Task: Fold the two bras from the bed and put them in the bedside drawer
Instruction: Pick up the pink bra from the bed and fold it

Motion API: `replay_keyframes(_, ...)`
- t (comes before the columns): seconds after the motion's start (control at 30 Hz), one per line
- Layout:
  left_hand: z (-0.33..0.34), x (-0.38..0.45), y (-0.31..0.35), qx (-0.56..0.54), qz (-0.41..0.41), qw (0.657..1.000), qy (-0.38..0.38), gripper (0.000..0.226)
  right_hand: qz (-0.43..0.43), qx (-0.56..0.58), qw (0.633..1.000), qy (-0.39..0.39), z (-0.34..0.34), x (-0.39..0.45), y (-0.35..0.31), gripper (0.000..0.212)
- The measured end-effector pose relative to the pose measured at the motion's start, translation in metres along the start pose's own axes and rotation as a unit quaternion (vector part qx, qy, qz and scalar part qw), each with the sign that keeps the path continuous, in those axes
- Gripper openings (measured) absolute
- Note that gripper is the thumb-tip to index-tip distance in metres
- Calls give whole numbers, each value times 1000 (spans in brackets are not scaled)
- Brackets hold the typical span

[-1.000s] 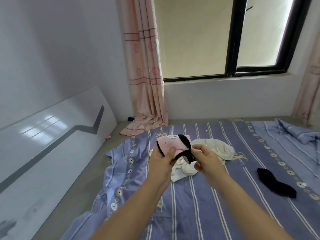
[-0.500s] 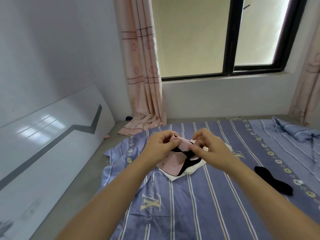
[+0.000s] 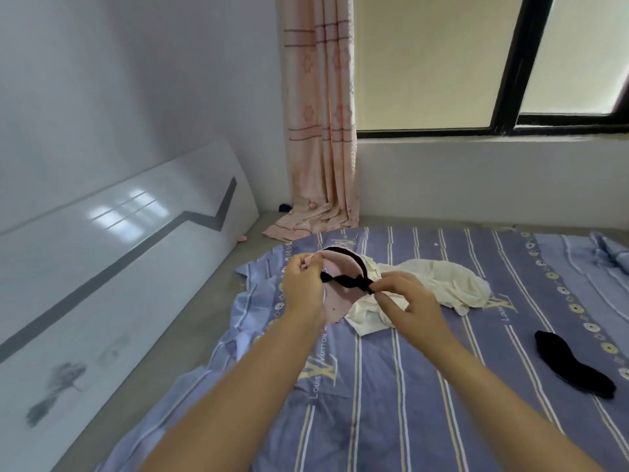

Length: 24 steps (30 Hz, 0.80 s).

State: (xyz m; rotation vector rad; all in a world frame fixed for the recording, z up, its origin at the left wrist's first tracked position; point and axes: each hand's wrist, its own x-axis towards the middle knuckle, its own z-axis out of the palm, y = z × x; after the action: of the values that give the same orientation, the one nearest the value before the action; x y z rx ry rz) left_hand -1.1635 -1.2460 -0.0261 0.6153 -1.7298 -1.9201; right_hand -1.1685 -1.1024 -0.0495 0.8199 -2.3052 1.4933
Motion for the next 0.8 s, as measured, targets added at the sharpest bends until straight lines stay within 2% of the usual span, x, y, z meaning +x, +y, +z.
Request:
replay_keyframes(0.07, -25, -3, -7, 30, 16, 999, -13, 26, 110, 87, 990, -27, 17, -1, 4, 14)
replay_keyframes(0.13, -58, -12, -18, 53, 28, 998, -28, 26, 142, 118, 982, -39, 38, -3, 1, 14)
replay_keyframes(0.17, -76, -18, -24, 65, 34, 997, -20, 27, 143, 133, 978, -69, 52, -5, -4, 11)
replay_keyframes(0.27, -137, -49, -41, 85, 42, 994, 57, 30, 124, 160, 950, -239, 101, -23, -23, 12)
replay_keyframes(0.33, -184, -79, -56, 85, 30, 987, 135, 31, 103, 171, 922, -332, 144, -47, -41, 26)
replay_keyframes(0.4, -230, -115, -71, 88, 1, 976, 197, 31, 119, 221, 877, -410, 183, -76, -56, 35)
replay_keyframes(0.53, -327, -208, -97, 55, -57, 939, 334, 26, 152, 273, 739, -598, 264, -162, -107, 31)
replay_keyframes(0.6, -370, -250, -108, 26, -92, 916, 390, 22, 165, 288, 668, -666, 299, -206, -132, 29)
replay_keyframes(0.63, -392, -273, -115, 14, -116, 904, 411, 18, 161, 281, 644, -693, 318, -229, -145, 28)
replay_keyframes(0.67, -413, -295, -122, 2, -144, 897, 418, 13, 156, 264, 632, -712, 335, -251, -159, 27)
replay_keyframes(0.73, -453, -333, -138, -6, -197, 890, 412, 8, 123, 212, 636, -732, 367, -290, -181, 23)
replay_keyframes(0.8, -498, -366, -157, 0, -235, 871, 432, 21, 90, 168, 621, -760, 403, -334, -201, 12)
